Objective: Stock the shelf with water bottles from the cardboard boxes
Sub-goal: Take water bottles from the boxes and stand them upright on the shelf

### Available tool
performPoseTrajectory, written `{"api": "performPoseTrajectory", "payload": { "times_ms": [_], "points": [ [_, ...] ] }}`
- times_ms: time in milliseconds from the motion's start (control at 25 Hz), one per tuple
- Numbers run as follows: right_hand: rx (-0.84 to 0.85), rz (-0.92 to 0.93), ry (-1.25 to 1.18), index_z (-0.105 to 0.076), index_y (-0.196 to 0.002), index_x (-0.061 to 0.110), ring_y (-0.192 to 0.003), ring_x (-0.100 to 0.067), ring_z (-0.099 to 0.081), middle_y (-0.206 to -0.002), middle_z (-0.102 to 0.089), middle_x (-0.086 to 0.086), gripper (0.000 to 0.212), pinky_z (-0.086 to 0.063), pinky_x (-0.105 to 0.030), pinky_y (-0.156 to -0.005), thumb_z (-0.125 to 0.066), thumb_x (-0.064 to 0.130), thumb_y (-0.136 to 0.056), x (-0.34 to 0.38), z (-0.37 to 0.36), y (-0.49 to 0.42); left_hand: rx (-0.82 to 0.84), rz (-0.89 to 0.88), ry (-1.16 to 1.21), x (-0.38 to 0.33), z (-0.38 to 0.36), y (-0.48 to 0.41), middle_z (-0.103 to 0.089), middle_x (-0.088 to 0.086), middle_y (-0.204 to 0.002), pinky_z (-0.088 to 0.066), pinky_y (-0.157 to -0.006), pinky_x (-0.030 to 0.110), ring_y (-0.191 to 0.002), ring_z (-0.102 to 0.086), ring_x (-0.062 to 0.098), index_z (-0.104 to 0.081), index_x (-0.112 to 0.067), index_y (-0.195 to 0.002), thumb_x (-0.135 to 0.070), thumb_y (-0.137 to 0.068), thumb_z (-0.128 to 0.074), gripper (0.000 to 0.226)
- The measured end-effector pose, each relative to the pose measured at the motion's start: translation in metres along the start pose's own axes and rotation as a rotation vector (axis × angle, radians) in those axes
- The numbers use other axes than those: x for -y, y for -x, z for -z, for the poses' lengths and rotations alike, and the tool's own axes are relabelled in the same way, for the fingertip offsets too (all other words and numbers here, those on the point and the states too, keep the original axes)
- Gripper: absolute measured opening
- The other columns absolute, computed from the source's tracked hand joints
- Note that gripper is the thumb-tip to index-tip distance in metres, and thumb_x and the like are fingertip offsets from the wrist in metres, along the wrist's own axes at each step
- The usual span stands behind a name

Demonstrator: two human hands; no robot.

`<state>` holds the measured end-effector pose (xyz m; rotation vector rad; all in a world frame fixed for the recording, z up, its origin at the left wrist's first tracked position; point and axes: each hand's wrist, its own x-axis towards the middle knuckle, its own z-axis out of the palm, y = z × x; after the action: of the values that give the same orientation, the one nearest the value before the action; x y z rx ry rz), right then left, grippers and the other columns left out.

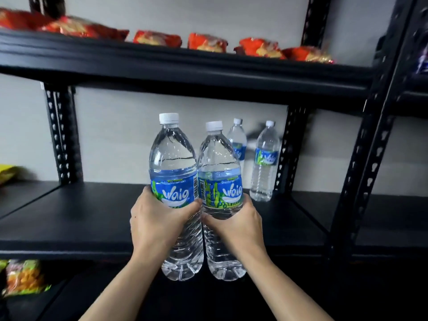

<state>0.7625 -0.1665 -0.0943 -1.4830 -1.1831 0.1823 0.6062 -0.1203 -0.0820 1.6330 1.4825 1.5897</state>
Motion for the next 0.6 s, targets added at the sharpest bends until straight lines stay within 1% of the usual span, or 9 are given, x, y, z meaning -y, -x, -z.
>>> {"api": "performPoseTrajectory", "payload": {
  "times_ms": [80, 120, 200, 280, 360, 400, 480, 520, 600],
  "points": [
    [-0.019, 0.013, 0.004, -0.055, -0.097, 0.032, -0.085, 0.008, -0.060, -0.090, -0.064, 0.017, 0.062, -0.040, -0.001, -0.065, -0.092, 0.051, -0.051, 0.006, -0.005, -0.023, -0.004, -0.012, 0.022, -0.007, -0.010, -0.019, -0.070, -0.009, -0.090, -0.054, -0.082, 0.037, -0.095, -0.065, 0.016, -0.061, -0.027, -0.097, -0.071, -0.039, -0.076, 0.074],
    [-0.031, 0.012, 0.003, -0.055, -0.100, 0.031, -0.088, 0.003, -0.062, -0.093, -0.065, 0.016, 0.066, -0.044, -0.005, -0.070, -0.090, 0.055, -0.049, 0.008, -0.009, -0.034, -0.004, -0.016, 0.034, -0.009, -0.016, -0.029, -0.070, -0.008, -0.091, -0.053, -0.081, 0.035, -0.095, -0.065, 0.017, -0.061, -0.027, -0.098, -0.069, -0.041, -0.078, 0.072],
    [-0.040, 0.010, 0.017, -0.055, -0.106, 0.029, -0.096, -0.006, -0.063, -0.099, -0.065, 0.013, 0.073, -0.051, -0.020, -0.080, -0.088, 0.059, -0.048, 0.006, -0.019, -0.055, -0.011, -0.018, 0.042, -0.008, -0.025, -0.045, -0.069, -0.007, -0.091, -0.051, -0.077, 0.034, -0.094, -0.063, 0.019, -0.061, -0.026, -0.098, -0.066, -0.044, -0.081, 0.070],
    [-0.043, 0.014, 0.035, -0.054, -0.110, 0.028, -0.100, -0.010, -0.062, -0.103, -0.064, 0.010, 0.078, -0.051, -0.026, -0.085, -0.087, 0.061, -0.048, 0.002, -0.030, -0.071, -0.019, -0.016, 0.038, -0.003, -0.035, -0.060, -0.069, -0.007, -0.091, -0.049, -0.077, 0.033, -0.096, -0.062, 0.021, -0.061, -0.027, -0.099, -0.068, -0.045, -0.081, 0.071],
    [-0.043, 0.007, 0.047, -0.053, -0.112, 0.027, -0.102, -0.010, -0.059, -0.106, -0.062, 0.009, 0.081, -0.049, -0.025, -0.084, -0.085, 0.065, -0.048, -0.003, -0.040, -0.084, -0.029, 0.000, 0.039, 0.004, -0.045, -0.074, -0.069, -0.007, -0.090, -0.050, -0.078, 0.034, -0.097, -0.062, 0.022, -0.062, -0.027, -0.098, -0.071, -0.044, -0.079, 0.072],
    [-0.036, 0.001, 0.054, -0.053, -0.112, 0.027, -0.101, -0.010, -0.058, -0.105, -0.061, 0.008, 0.081, -0.048, -0.023, -0.081, -0.085, 0.066, -0.049, -0.005, -0.045, -0.089, -0.035, 0.007, 0.043, 0.007, -0.049, -0.081, -0.069, -0.007, -0.090, -0.051, -0.079, 0.035, -0.097, -0.062, 0.022, -0.062, -0.027, -0.097, -0.072, -0.043, -0.077, 0.072],
    [-0.028, 0.000, 0.060, -0.052, -0.105, 0.029, -0.095, -0.009, -0.061, -0.098, -0.061, 0.010, 0.072, -0.046, -0.019, -0.074, -0.085, 0.064, -0.051, -0.009, -0.058, -0.099, -0.050, 0.024, 0.040, 0.012, -0.055, -0.092, -0.069, -0.006, -0.089, -0.052, -0.079, 0.036, -0.095, -0.063, 0.023, -0.061, -0.026, -0.097, -0.071, -0.042, -0.077, 0.073],
    [-0.036, 0.011, 0.052, -0.052, -0.103, 0.030, -0.095, -0.008, -0.062, -0.097, -0.061, 0.012, 0.069, -0.047, -0.018, -0.074, -0.085, 0.063, -0.053, -0.012, -0.066, -0.105, -0.063, 0.034, 0.041, 0.013, -0.057, -0.098, -0.068, -0.005, -0.089, -0.053, -0.078, 0.037, -0.093, -0.062, 0.024, -0.060, -0.026, -0.097, -0.068, -0.043, -0.080, 0.072],
    [-0.024, -0.002, 0.046, -0.051, -0.114, 0.027, -0.106, -0.012, -0.061, -0.106, -0.061, 0.009, 0.073, -0.046, -0.020, -0.083, -0.085, 0.060, -0.058, -0.016, -0.080, -0.116, -0.087, 0.052, 0.057, 0.016, -0.059, -0.108, -0.067, 0.001, -0.090, -0.052, -0.078, 0.039, -0.089, -0.061, 0.028, -0.059, -0.022, -0.099, -0.059, -0.047, -0.087, 0.070]
  ]
}}
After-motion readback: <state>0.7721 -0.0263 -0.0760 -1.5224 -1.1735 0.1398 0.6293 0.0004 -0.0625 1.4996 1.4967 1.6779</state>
